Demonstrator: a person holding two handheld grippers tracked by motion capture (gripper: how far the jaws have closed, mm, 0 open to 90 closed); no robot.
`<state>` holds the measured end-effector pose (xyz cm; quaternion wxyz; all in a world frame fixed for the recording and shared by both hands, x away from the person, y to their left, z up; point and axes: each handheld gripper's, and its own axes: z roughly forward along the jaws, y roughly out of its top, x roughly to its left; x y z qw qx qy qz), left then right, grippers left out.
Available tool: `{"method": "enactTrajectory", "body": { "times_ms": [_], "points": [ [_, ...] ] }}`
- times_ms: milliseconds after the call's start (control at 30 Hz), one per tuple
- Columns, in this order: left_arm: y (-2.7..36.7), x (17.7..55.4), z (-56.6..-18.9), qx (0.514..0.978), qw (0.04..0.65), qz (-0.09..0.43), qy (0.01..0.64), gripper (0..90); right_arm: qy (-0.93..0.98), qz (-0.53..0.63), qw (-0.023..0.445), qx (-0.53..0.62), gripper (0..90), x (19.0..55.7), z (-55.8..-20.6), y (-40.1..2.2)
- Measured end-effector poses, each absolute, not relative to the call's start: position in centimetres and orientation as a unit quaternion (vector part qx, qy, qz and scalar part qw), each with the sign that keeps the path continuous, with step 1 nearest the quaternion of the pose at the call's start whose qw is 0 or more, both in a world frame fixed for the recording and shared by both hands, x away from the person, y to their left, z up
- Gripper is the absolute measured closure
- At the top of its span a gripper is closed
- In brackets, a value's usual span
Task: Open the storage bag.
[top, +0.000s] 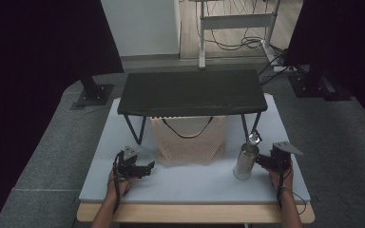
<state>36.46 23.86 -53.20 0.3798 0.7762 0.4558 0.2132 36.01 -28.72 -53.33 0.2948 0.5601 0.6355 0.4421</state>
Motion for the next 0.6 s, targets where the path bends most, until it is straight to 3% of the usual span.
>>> {"method": "enactTrajectory", "body": {
  "times_ms": [600],
  "points": [
    [23.72, 36.76, -53.31, 0.787, 0.375, 0.192, 0.451, 8.0, 0.644, 0.436, 0.294, 0.555, 10.7, 36.12, -53.35, -28.53]
  ]
}}
